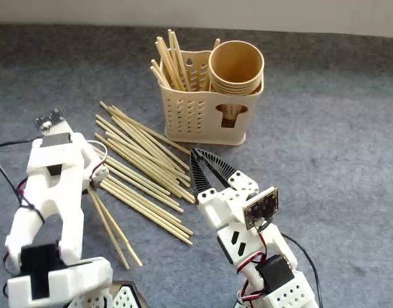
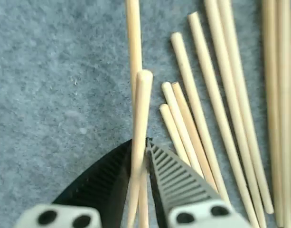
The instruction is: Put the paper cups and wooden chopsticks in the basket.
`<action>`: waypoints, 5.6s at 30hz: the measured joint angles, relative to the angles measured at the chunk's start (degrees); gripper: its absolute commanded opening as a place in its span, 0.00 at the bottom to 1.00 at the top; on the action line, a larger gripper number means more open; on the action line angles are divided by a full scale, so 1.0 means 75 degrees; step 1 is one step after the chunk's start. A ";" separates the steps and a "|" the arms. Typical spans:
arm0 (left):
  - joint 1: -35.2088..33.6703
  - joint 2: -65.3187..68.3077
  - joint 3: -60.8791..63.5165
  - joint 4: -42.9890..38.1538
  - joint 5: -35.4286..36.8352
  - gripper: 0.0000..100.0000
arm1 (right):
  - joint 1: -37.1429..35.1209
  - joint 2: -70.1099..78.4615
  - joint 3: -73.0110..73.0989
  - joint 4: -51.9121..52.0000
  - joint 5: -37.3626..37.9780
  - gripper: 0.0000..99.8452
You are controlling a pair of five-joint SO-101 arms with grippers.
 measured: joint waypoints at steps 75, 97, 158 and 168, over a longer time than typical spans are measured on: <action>0.2497 -0.1723 -0.6248 -0.2286 0.0750 0.01 | 0.0363 0.0000 0.0000 0.0035 0.0000 0.00; 0.2860 -0.1723 -0.3223 -0.7502 -0.0844 0.01 | 0.0363 0.0000 0.0000 0.0070 0.0000 0.00; 0.3868 -0.2356 0.0727 -0.8393 -0.1958 0.14 | 0.0375 0.0000 0.0000 0.0234 0.0000 0.00; 0.3739 -0.4454 0.1160 -0.7502 -0.1875 0.14 | 0.0527 0.0000 0.0000 0.0234 0.0000 0.00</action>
